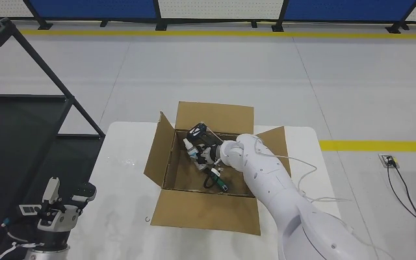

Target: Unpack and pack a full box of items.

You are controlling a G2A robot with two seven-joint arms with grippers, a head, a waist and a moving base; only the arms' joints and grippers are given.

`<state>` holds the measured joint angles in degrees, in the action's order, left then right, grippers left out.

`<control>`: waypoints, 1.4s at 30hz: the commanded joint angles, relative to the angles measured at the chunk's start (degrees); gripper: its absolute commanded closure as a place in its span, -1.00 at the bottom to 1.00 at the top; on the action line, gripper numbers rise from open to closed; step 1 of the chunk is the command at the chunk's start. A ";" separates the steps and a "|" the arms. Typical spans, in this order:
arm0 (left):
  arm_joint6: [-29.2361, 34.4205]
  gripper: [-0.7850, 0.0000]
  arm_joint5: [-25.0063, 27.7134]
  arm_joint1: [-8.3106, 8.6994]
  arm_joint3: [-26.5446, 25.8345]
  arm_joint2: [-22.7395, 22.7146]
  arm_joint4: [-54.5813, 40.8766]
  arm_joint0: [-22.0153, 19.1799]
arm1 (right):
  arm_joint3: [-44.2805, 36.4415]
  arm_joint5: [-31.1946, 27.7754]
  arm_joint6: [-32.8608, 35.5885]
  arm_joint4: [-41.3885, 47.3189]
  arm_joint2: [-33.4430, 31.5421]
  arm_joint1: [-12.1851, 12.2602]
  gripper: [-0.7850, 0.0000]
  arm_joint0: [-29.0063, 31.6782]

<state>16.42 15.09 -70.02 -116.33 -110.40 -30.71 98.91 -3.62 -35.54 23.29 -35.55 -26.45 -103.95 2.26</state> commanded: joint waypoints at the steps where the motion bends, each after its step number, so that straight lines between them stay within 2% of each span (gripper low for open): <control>1: 0.00 -1.00 0.00 0.00 0.00 0.00 0.00 0.00 | -0.43 0.66 -0.72 -0.24 0.02 0.15 1.00 0.50; 11: 0.00 -1.00 0.00 0.00 0.00 0.00 0.00 0.00 | 1.81 -4.07 -8.33 -1.91 -0.18 2.66 1.00 0.34; 19: 0.00 -1.00 0.00 0.00 0.00 0.00 0.00 0.00 | 3.62 -12.09 -16.92 -4.85 0.72 4.16 1.00 -0.32; 31: 0.00 -1.00 0.00 0.00 0.00 0.00 0.00 0.00 | 3.62 -14.86 -26.90 -9.99 2.57 4.15 1.00 -0.30; 42: 0.00 -1.00 0.00 0.00 0.00 0.00 0.00 0.00 | 3.62 -14.86 -26.90 -9.99 2.57 4.15 1.00 -0.30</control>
<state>16.42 15.09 -70.02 -116.33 -110.40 -30.71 98.91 0.00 -50.43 -3.76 -45.59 -23.87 -99.80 1.95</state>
